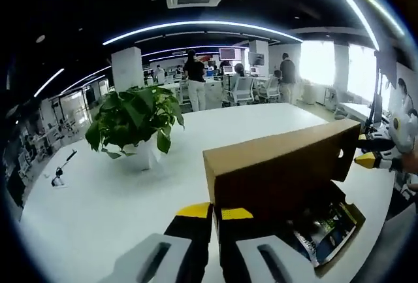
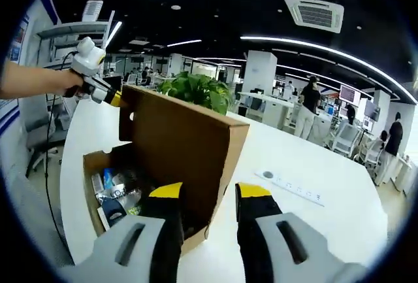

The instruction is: Operate the shoe box by opening the lid, removing the specified soft item, and placing it in the target area until the item is outside and the box remains undamaged.

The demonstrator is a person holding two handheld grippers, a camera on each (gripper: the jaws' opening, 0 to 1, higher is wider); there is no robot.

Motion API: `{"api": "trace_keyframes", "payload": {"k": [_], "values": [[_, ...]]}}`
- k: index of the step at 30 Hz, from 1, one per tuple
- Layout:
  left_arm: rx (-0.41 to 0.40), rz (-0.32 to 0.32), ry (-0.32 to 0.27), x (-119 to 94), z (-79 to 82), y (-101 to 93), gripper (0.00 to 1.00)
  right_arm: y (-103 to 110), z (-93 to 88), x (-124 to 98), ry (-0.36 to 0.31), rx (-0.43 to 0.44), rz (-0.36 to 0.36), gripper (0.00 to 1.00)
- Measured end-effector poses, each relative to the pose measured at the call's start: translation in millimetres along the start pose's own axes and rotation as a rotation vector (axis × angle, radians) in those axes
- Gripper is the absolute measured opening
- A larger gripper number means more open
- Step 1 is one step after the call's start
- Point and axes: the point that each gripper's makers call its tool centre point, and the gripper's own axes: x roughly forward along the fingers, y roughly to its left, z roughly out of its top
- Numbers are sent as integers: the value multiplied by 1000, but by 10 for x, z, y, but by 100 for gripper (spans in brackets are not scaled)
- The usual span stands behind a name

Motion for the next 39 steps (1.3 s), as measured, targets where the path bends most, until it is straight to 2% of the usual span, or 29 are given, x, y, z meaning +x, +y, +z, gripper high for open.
{"api": "trace_keyframes", "payload": {"k": [6,8,11,22,32,37,39], "values": [[-7,-1,0,95,46,20,2,-18,-261,10,47,0,-10,19],[-6,0,2,122,55,24,2,-47,-319,26,59,-14,-23,13],[-6,1,3,163,70,34,2,-79,-371,68,67,14,-25,12],[-22,-3,8,321,102,58,2,-66,-491,248,96,38,0,4],[-23,-3,31,501,110,62,2,-133,-503,341,85,98,-21,2],[-8,0,40,586,81,61,3,-139,-505,369,90,73,-28,1],[-2,2,65,619,24,58,3,-146,-508,389,91,63,-35,1]]}}
